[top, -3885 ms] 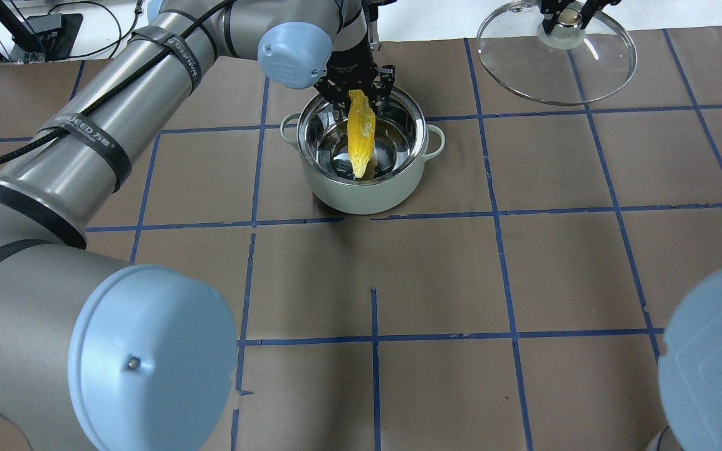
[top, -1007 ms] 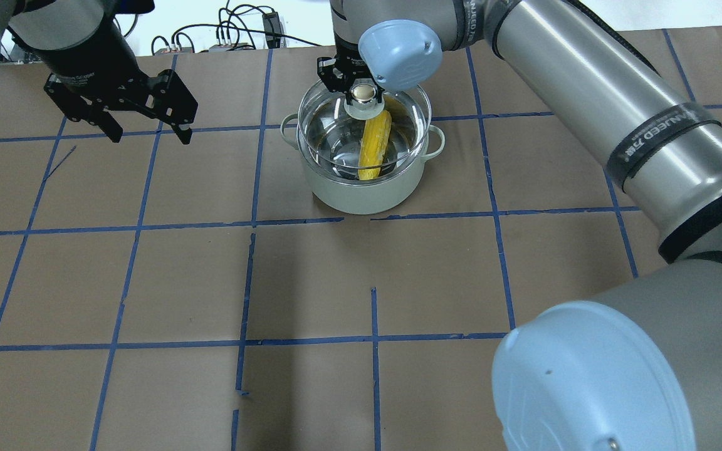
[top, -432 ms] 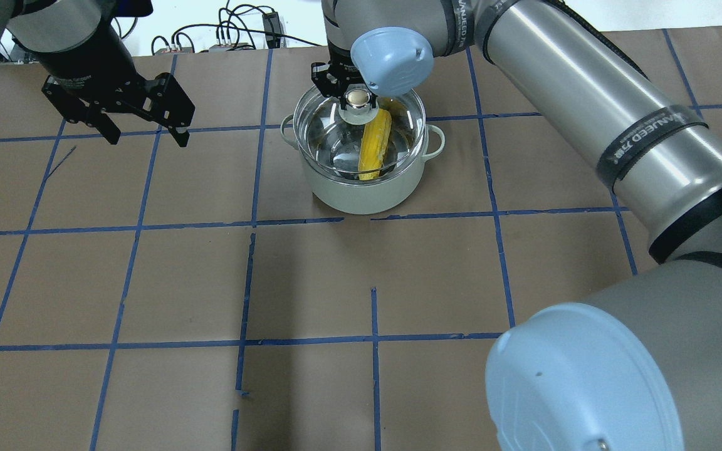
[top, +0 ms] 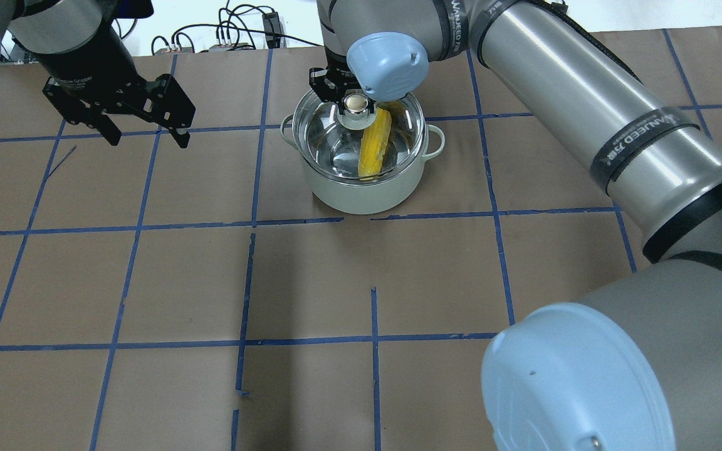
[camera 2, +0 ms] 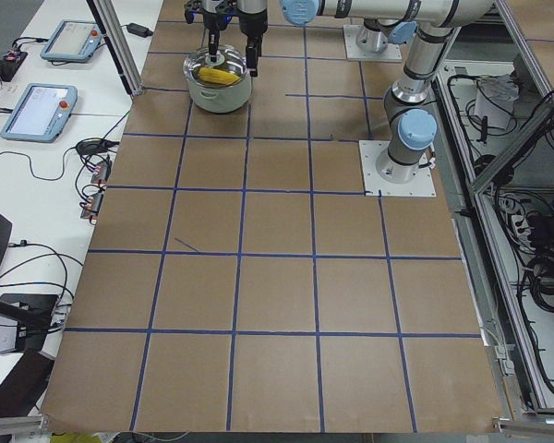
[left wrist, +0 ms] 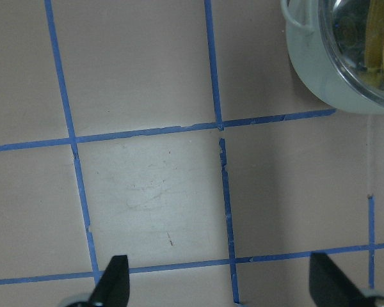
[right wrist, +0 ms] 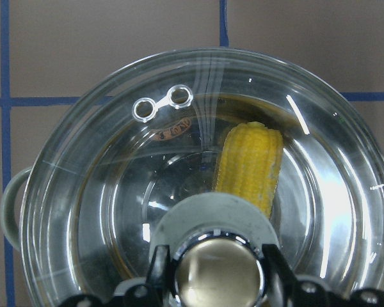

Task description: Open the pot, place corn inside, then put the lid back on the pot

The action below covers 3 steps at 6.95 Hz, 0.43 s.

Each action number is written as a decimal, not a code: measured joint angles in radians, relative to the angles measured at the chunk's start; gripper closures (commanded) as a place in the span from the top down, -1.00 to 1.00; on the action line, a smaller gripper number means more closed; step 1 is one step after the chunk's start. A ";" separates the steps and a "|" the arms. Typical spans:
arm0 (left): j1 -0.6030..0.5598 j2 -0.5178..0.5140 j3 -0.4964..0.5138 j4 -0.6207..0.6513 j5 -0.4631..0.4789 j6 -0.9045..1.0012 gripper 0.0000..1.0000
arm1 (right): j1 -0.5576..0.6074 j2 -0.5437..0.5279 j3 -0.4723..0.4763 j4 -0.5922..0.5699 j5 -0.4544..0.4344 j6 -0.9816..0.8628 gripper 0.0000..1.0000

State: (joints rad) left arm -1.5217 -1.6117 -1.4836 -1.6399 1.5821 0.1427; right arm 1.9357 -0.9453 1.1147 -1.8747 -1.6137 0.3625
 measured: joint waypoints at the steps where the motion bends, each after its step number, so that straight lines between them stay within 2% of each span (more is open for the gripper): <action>1: 0.000 0.000 0.000 0.000 0.000 0.000 1.00 | 0.000 0.004 0.000 0.002 -0.010 -0.004 -0.88; 3: 0.001 0.000 0.001 0.000 0.000 0.001 1.00 | 0.000 0.001 0.001 0.010 -0.018 -0.005 -0.88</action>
State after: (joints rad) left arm -1.5207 -1.6120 -1.4826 -1.6398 1.5819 0.1440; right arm 1.9356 -0.9443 1.1154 -1.8642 -1.6314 0.3579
